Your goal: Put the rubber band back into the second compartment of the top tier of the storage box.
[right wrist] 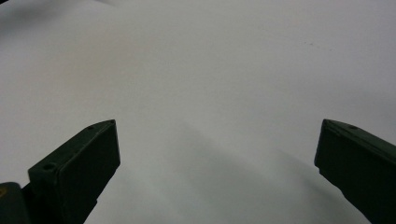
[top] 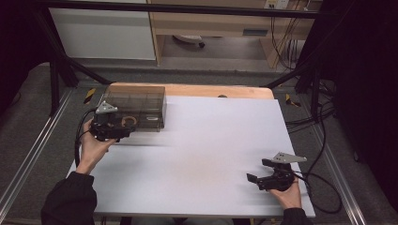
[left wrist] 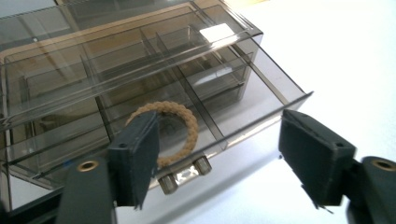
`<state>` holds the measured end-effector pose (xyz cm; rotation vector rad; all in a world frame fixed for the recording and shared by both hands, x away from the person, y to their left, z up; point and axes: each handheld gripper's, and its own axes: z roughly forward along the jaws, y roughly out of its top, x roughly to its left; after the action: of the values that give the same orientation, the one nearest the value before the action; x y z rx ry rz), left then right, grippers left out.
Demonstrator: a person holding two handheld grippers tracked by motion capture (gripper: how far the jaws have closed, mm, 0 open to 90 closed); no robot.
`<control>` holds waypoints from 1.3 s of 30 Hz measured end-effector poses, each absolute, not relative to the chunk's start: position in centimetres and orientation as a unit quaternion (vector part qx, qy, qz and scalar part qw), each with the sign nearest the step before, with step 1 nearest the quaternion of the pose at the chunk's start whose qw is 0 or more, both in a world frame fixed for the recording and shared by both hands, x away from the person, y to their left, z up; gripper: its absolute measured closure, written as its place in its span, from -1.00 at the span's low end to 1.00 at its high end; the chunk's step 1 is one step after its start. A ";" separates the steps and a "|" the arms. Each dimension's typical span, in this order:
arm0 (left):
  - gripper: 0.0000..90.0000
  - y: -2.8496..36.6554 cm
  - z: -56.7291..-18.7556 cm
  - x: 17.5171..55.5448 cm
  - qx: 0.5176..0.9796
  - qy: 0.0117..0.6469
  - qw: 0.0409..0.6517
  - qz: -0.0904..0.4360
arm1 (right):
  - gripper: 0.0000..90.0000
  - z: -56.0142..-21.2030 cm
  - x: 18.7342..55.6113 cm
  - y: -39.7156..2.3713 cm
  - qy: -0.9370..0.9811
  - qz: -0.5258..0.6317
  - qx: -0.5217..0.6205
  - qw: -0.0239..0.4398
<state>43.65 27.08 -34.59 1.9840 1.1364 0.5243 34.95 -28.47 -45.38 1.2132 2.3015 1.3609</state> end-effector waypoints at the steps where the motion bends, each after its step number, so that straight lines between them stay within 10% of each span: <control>1: -0.41 27.1 -34.6 43.5 0.781 0.445 0.387 0.205 | -0.98 -45.4 34.9 -28.5 0.780 0.461 0.411 0.103; 16: -0.83 27.5 -36.0 40.9 0.787 0.432 0.390 0.206 | -0.98 -45.4 34.9 -28.5 0.780 0.461 0.410 0.102; 39: -0.85 29.6 -41.7 37.4 0.785 0.429 0.401 0.197 | -0.99 -45.4 34.9 -28.4 0.780 0.461 0.411 0.101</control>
<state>37.41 29.58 -41.71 1.9851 1.0861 0.4995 34.93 -28.44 -45.39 1.2155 2.3045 1.3621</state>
